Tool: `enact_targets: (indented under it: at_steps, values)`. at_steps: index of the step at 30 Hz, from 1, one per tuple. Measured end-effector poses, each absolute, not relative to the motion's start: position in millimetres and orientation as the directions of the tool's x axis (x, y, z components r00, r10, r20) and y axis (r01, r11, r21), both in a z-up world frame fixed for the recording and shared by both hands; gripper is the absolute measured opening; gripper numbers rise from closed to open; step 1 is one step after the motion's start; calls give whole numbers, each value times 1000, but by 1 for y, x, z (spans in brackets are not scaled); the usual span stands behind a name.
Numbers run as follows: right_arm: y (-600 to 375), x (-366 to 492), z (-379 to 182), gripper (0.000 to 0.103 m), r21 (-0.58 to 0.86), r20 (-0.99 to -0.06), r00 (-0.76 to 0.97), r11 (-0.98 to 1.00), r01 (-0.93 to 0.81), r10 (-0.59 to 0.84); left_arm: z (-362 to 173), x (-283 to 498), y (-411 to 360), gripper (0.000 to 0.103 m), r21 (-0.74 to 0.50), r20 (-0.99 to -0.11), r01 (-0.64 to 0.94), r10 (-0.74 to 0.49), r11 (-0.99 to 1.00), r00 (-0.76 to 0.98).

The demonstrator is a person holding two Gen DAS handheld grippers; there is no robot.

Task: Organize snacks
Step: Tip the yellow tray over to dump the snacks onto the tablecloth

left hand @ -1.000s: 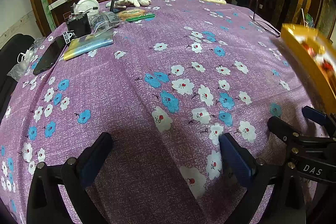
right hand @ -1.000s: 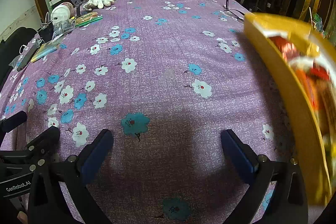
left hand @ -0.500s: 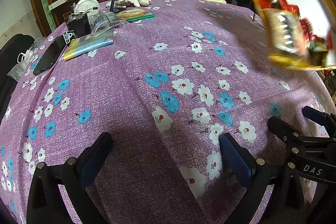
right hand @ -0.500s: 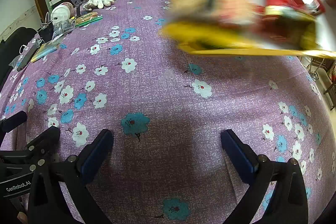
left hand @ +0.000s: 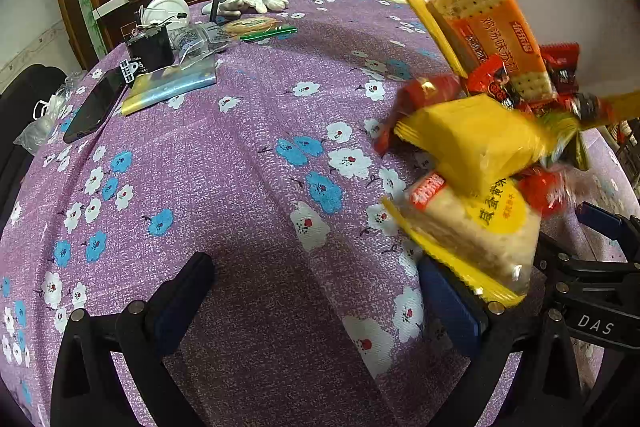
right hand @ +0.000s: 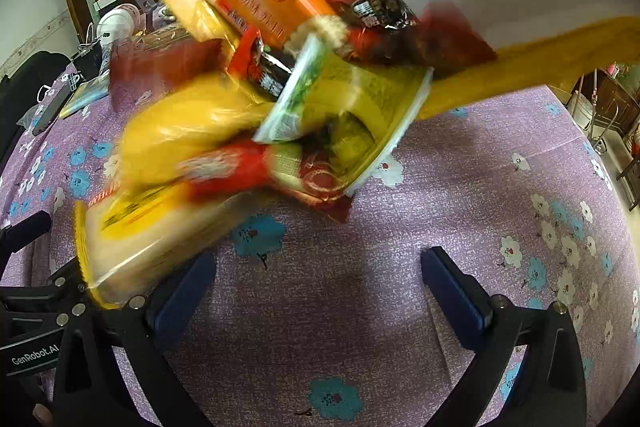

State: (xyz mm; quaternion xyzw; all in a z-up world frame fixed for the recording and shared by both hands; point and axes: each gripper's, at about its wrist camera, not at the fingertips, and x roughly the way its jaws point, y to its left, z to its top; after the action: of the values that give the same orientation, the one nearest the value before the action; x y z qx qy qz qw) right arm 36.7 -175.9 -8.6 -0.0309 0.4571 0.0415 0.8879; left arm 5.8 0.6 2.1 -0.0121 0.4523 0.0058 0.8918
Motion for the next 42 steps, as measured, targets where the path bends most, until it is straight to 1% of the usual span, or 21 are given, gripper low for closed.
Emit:
enact_targets:
  at_steps: [42]
  values:
    - [-173, 37, -10, 103, -16, -815, 578, 995, -102, 46, 2, 6, 1, 103, -16, -807, -21, 0, 1000, 590]
